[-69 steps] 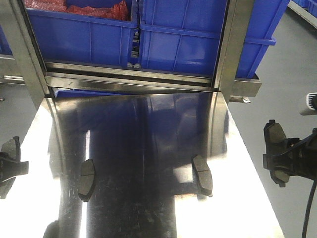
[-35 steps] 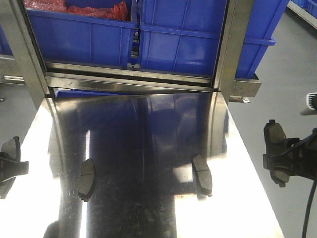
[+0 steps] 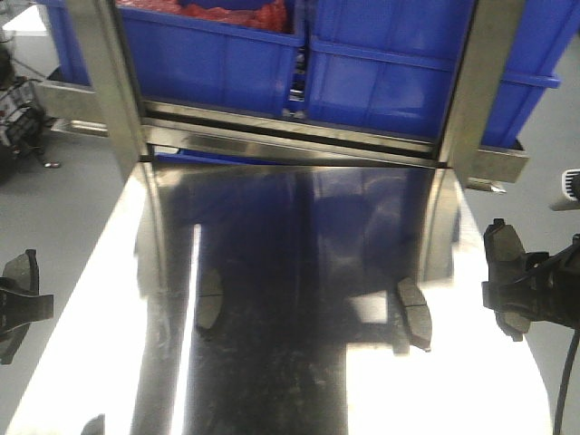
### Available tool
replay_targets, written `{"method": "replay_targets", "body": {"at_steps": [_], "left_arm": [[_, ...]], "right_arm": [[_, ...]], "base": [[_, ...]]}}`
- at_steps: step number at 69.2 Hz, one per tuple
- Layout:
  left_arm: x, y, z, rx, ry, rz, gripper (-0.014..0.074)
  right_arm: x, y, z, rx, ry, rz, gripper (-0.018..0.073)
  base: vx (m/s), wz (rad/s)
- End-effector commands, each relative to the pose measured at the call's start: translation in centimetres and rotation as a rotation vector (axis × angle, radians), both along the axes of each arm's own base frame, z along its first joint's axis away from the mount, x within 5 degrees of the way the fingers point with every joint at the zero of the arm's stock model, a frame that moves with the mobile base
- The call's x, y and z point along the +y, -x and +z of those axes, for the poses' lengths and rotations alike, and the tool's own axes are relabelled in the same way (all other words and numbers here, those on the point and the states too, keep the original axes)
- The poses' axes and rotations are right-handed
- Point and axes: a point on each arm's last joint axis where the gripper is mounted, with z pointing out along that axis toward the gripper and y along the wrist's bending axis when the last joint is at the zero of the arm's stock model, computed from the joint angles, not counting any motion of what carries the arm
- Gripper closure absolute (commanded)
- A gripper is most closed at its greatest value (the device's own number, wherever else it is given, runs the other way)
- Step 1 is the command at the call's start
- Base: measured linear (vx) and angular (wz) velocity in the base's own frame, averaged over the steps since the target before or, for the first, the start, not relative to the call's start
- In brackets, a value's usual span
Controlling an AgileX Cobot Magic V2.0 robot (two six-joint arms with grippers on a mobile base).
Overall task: Move and align brake pads A on conveyor
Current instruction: 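Turn the base away from the table holding both pads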
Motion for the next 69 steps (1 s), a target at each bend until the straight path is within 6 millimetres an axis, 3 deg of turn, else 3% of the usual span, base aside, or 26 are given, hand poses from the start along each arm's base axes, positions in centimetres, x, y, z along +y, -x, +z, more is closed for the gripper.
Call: {"method": "replay_targets", "body": {"at_steps": [1,69], "left_arm": [[-0.15,-0.51,1.78,-0.120,0.016,0.002,0.0573],[-0.15,-0.50,1.78,-0.119,0.016,0.002,0.0573]], "right_arm": [[0.03,-0.34,1.86,-0.120,-0.020,-0.004,0.0562],[0.03,-0.34,1.86,-0.120,-0.020,-0.004,0.0562]], "base": [[-0.09,0.34],[-0.12,0.46]]}}
